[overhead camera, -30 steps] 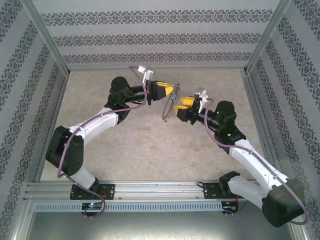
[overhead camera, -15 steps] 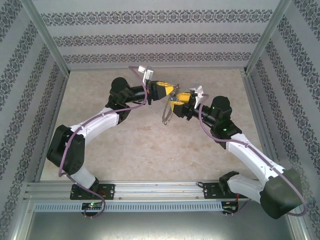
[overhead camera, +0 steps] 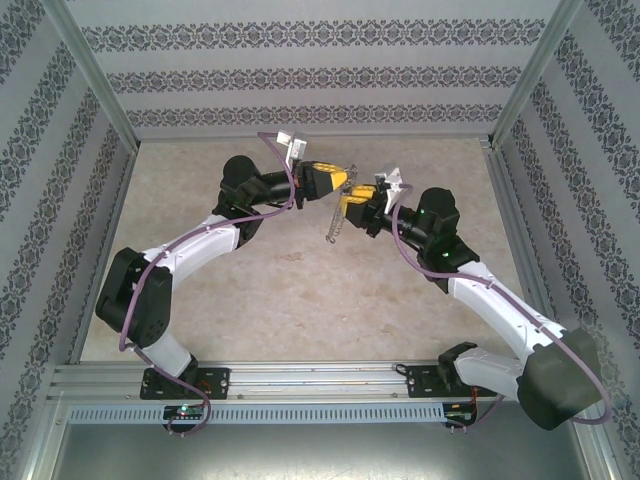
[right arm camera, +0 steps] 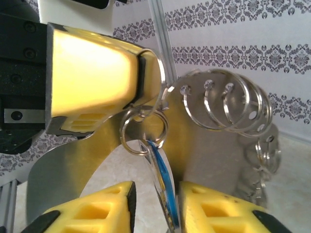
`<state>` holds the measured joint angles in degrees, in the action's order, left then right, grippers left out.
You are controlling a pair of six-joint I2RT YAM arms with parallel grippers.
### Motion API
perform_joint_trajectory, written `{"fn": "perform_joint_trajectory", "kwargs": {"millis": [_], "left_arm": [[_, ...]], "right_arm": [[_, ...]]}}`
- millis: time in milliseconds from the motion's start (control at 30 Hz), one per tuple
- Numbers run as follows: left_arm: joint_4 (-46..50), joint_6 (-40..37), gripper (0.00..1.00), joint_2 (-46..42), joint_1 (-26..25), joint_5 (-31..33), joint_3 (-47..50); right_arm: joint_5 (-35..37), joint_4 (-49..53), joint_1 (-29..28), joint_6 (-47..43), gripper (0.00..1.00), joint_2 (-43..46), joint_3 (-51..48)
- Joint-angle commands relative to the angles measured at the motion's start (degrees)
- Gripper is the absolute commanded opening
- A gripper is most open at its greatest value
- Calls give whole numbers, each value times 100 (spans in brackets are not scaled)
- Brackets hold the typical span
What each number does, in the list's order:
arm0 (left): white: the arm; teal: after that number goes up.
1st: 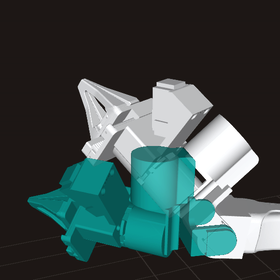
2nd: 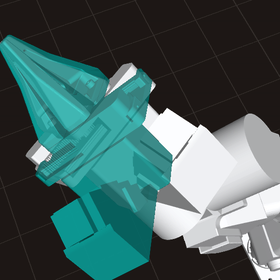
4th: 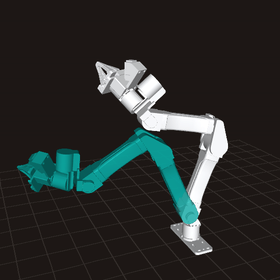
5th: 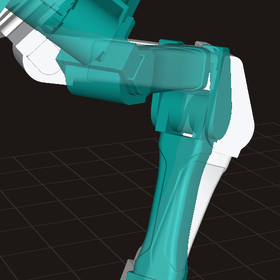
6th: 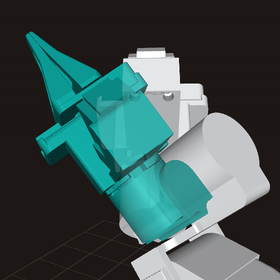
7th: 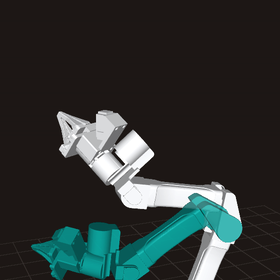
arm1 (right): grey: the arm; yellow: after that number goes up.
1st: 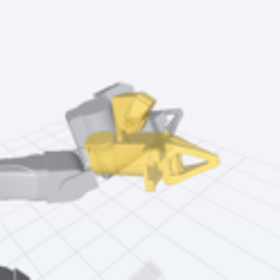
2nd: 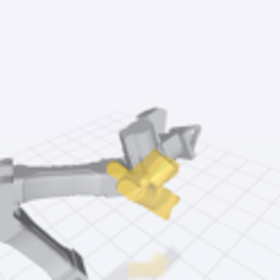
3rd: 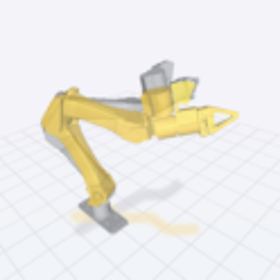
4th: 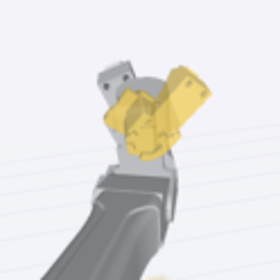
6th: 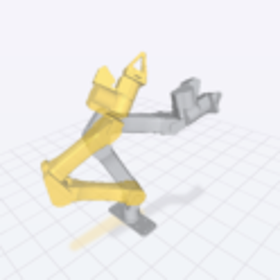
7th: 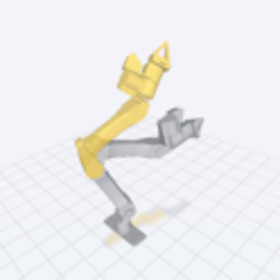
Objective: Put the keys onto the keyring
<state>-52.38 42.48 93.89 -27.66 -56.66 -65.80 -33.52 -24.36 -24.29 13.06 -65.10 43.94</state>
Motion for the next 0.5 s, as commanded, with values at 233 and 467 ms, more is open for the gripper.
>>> {"fn": "perform_joint_trajectory", "kwargs": {"millis": [233, 467], "left_arm": [[-467, 10, 0, 18, 6, 96, -21], [-472, -3, 0, 16, 6, 138, -2]], "right_arm": [[-108, -274, -102, -69, 0, -3, 180], [-190, -280, -187, -32, 0, -29, 198]]}}
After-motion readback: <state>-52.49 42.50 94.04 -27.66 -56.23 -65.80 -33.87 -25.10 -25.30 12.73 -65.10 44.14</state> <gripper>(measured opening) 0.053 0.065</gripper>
